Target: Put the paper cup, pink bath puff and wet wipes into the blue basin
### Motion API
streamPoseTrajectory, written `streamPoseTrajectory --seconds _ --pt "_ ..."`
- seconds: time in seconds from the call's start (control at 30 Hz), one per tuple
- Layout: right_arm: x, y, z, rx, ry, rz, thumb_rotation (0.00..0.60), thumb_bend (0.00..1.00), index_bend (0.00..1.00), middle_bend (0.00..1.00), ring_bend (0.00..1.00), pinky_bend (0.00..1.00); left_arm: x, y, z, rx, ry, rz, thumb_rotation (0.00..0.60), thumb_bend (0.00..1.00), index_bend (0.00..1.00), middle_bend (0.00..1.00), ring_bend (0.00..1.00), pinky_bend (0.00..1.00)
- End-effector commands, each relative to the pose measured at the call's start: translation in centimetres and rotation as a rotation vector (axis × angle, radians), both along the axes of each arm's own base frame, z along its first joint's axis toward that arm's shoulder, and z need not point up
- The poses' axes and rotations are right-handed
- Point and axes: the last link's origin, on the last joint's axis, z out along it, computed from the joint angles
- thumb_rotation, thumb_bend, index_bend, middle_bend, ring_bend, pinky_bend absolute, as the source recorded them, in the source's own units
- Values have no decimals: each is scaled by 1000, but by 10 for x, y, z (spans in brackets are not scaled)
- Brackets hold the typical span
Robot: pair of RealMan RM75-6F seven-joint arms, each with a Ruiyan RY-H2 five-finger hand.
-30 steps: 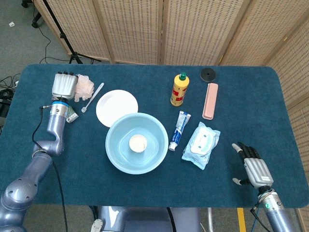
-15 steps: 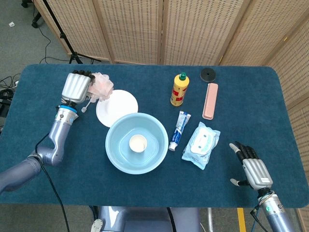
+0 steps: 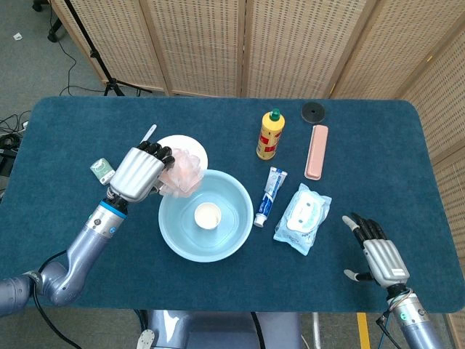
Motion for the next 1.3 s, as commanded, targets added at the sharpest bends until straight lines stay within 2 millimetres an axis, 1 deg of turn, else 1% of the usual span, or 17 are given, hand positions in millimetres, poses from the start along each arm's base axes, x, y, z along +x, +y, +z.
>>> streamPoseTrajectory --seconds 0.03,0.13,0.33,0.43,0.53,0.57,0.63,0.7,0.77,0.93,1.1,1.3 --pt "0 1 1 -1 -3 2 600 53 30 0 0 0 -5 -10 -4 -10 22 8 600 358 787 444 372 403" --pt "1 2 2 -3 -6 7 600 53 31 0 0 0 -6 -11 -7 -18 19 14 600 346 731 427 371 403" --pt "2 2 4 -11 -12 12 600 53 30 0 0 0 -2 -13 -17 -47 -5 6 600 340 668 393 364 403" --pt "2 2 4 -12 -13 13 600 53 30 0 0 0 -2 -14 -21 -64 3 0 600 330 598 322 293 396" --pt "1 2 4 -14 -13 11 600 53 30 0 0 0 -2 -13 -24 -69 6 4 600 309 491 219 194 344" --pt "1 2 5 -16 -13 11 600 53 30 0 0 0 -2 -13 -25 -72 2 6 600 297 433 170 147 307" --pt "1 2 5 -21 -13 11 600 53 30 0 0 0 -2 -13 -27 -77 -7 6 600 282 378 122 95 260" --pt "0 2 6 -23 -13 8 600 53 30 0 0 0 -2 -13 -27 -81 -17 6 600 248 272 29 13 165" --pt "-1 2 5 -22 -12 5 600 53 30 0 0 0 -2 -12 -26 -82 -27 5 600 222 219 0 0 134" --pt "-1 1 5 -19 -8 1 600 53 30 0 0 0 -6 -12 -19 -93 -49 22 600 175 182 0 0 114" --pt "-3 1 5 -17 -2 -2 600 53 30 0 0 0 -15 -18 -11 -113 -76 55 600 171 181 0 0 97" --pt "-6 -1 2 -8 10 -16 600 53 30 0 0 0 -47 -36 9 -96 -108 142 600 171 181 0 0 97"
